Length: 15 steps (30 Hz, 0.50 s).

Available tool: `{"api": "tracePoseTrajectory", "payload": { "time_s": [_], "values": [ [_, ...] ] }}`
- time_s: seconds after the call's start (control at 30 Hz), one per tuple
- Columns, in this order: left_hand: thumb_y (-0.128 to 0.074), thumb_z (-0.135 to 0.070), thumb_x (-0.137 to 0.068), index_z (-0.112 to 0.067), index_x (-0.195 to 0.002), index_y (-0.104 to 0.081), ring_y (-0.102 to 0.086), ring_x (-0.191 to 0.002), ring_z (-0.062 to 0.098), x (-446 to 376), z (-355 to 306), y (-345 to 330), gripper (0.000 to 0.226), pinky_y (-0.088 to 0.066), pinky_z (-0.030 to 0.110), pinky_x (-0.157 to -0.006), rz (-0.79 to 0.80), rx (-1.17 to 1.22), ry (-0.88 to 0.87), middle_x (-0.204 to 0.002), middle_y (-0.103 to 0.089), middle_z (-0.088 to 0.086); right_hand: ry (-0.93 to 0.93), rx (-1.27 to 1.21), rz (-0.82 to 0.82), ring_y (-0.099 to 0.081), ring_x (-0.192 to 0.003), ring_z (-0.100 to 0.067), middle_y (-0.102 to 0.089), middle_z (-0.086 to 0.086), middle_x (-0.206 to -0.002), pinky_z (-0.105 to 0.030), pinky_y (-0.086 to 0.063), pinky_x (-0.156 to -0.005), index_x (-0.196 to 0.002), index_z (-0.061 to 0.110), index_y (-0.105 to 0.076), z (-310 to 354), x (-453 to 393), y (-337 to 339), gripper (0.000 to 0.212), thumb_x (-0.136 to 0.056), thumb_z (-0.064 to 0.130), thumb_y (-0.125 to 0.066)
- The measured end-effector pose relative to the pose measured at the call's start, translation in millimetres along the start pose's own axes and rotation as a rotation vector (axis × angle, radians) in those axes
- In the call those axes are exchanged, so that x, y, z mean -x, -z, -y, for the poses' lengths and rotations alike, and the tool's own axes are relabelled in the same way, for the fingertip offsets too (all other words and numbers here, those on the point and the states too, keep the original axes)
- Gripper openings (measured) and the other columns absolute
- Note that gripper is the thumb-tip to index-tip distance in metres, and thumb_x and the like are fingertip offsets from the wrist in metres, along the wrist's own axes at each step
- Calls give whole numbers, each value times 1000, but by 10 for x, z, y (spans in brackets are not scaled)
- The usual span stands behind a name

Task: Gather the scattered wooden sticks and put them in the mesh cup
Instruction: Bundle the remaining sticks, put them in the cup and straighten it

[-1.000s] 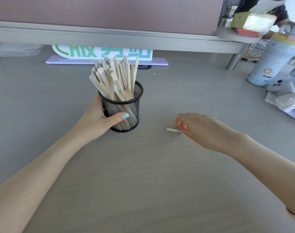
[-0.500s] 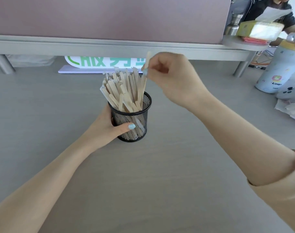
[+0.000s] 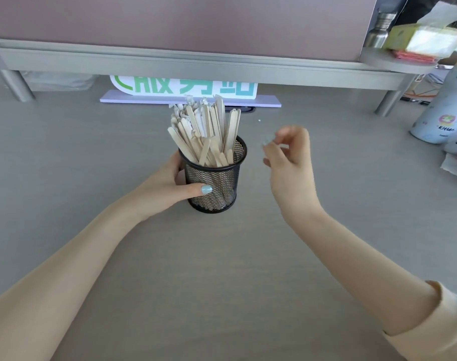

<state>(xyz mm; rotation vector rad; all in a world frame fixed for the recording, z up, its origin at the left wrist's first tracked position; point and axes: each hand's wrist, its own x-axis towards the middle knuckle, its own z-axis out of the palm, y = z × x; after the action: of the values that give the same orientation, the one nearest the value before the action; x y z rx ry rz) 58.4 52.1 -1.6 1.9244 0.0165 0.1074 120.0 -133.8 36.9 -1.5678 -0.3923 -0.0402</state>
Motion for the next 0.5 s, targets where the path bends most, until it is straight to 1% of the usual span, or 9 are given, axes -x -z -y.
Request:
{"api": "tracePoseTrajectory", "payload": {
  "time_s": [0.07, 0.1, 0.17, 0.2, 0.3, 0.37, 0.4, 0.47, 0.5],
  "values": [
    [-69, -47, -54, -57, -106, -33, -37, -107, -31, -2, -25, -38, 64, -32, 1, -91, -88, -64, -6, -113, -40, -43, -54, -65, -4, -47, -75, -1, -44, 9, -87, -16, -41, -74, -87, 24, -39, -122, 200, -18, 25, -89, 0, -44],
    [-69, -49, -54, -58, -104, -33, -39, -111, -25, -16, -34, -66, 62, -32, 4, -95, -139, -99, -7, -113, -42, -41, -77, -83, 56, -50, -77, 3, -47, 8, -92, -11, -41, -72, -89, 24, -40, -167, 302, -41, 26, -89, -2, -43],
    [-67, -59, -55, -54, -110, -39, -40, -127, 2, -71, -1, -139, 62, -34, 30, -107, -276, -187, -4, -123, -51, -24, -106, -82, 228, -53, -97, 3, -51, 2, -111, -11, -43, -81, -104, 22, -42, -258, 454, -112, 24, -90, 3, -47],
    [-67, -62, -55, -46, -116, -42, -41, -128, 12, -93, 14, -195, 68, -35, 41, -107, -348, -199, 8, -126, -54, -15, -119, -70, 289, -50, -111, -1, -49, 1, -122, -15, -43, -90, -114, 22, -41, -292, 490, -144, 30, -90, 8, -51],
    [-66, -59, -53, -28, -122, -41, -51, -120, 21, -88, -40, -416, 79, -42, 48, -99, -529, -128, 83, -122, -59, -7, -81, -26, 355, -38, -128, 2, -43, 7, -136, -14, -34, -103, -132, 24, -34, -322, 467, -205, 56, -81, 26, -58],
    [-63, -58, -55, -28, -135, -31, -46, -127, 23, -44, -104, -577, 92, -38, 48, -104, -536, -180, 123, -132, -54, -5, -73, -35, 347, -38, -119, 19, -45, 12, -131, -8, -34, -99, -136, 20, -30, -295, 393, -186, 64, -81, 20, -63],
    [-59, -58, -58, -31, -142, -19, -37, -134, 21, -1, -127, -655, 97, -30, 48, -109, -507, -195, 135, -141, -47, -6, -76, -53, 343, -39, -109, 28, -46, 18, -123, -2, -35, -92, -136, 17, -28, -289, 343, -153, 64, -84, 12, -64],
    [-53, -57, -63, -30, -147, 4, -18, -142, 12, 114, -181, -789, 105, -16, 46, -116, -443, -114, 152, -151, -29, -12, -56, -62, 329, -40, -93, 36, -42, 30, -112, 6, -34, -78, -137, 14, -26, -305, 221, -63, 63, -86, 5, -60],
    [-52, -56, -64, -29, -147, 9, -15, -143, 7, 173, -205, -849, 106, -13, 45, -117, -417, -53, 137, -150, -26, -16, -46, -44, 328, -40, -92, 37, -41, 32, -112, 7, -33, -76, -138, 15, -26, -305, 153, -15, 64, -85, 7, -61]
  ]
}}
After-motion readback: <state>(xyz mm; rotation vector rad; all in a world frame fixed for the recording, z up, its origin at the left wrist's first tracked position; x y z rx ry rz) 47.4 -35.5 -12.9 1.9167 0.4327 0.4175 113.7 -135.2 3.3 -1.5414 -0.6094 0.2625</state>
